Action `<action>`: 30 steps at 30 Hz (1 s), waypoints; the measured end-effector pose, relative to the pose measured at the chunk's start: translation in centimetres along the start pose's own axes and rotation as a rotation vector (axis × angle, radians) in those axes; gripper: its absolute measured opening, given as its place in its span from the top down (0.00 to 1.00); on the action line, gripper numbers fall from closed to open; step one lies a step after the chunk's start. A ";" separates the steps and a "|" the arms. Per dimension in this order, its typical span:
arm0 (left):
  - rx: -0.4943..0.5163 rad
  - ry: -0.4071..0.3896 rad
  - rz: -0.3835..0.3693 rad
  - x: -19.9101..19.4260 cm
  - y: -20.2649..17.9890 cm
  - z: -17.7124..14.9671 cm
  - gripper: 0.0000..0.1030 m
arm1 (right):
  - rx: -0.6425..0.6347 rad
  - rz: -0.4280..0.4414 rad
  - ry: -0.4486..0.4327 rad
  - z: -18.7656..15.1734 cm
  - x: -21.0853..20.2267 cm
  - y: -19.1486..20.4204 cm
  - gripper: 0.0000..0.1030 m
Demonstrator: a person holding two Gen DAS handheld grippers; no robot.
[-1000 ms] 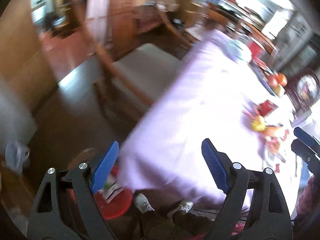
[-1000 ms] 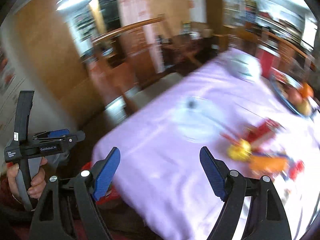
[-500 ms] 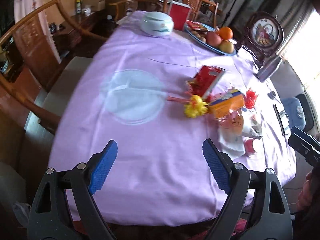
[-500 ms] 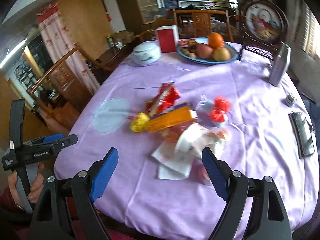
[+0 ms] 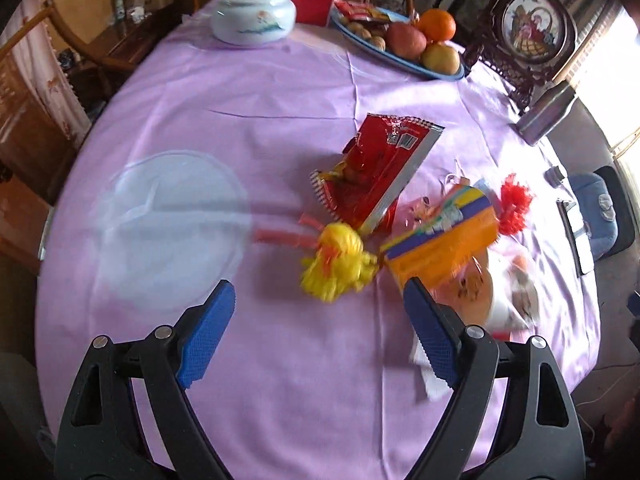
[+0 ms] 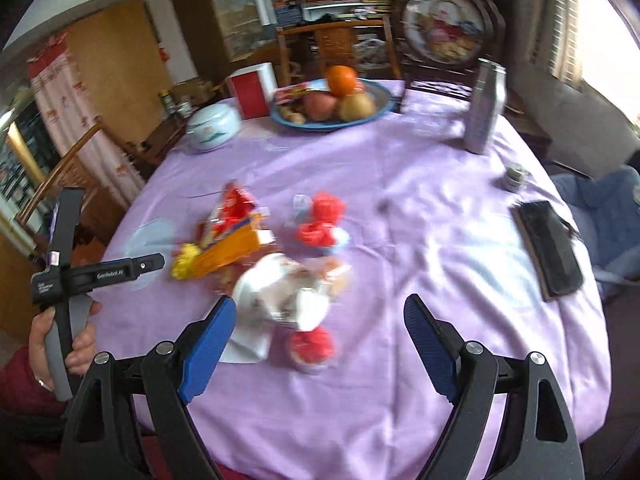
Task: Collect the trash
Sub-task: 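Grasp the yellow pom-pom ornament with the left tool and lift it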
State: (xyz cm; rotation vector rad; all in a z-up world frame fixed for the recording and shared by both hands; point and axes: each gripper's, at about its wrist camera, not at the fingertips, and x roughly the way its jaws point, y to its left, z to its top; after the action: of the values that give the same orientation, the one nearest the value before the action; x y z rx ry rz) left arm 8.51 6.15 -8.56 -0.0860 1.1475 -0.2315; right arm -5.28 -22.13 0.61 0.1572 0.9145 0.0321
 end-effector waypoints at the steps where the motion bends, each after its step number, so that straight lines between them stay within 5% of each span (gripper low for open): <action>1: 0.006 0.001 0.002 0.5 -0.2 0.3 0.22 | 0.007 -0.011 0.001 0.0 0.0 -0.5 0.18; 7: 0.002 0.013 -0.020 3.7 -0.7 1.8 0.33 | 0.032 -0.064 0.023 0.0 0.2 -2.6 0.18; 9: 0.002 0.037 -0.018 4.4 -0.7 1.9 0.51 | 0.031 -0.061 0.030 0.2 0.6 -2.7 0.18; 12: -0.009 0.068 -0.040 4.9 -0.3 1.5 0.59 | 0.014 -0.037 0.042 0.6 1.2 -2.2 0.18; 20: -0.015 0.063 -0.038 3.4 0.3 -0.4 0.62 | -0.079 0.015 0.052 1.4 2.2 0.4 0.18; 30: -0.031 0.043 -0.027 3.1 -0.3 -0.8 0.63 | -0.051 0.035 0.058 1.2 2.1 -0.5 0.18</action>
State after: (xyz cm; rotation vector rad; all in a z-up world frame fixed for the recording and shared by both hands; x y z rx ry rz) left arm 8.92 5.16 -11.64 -0.1249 1.1939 -0.2405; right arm -3.06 -22.54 -0.39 0.1248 0.9679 0.0925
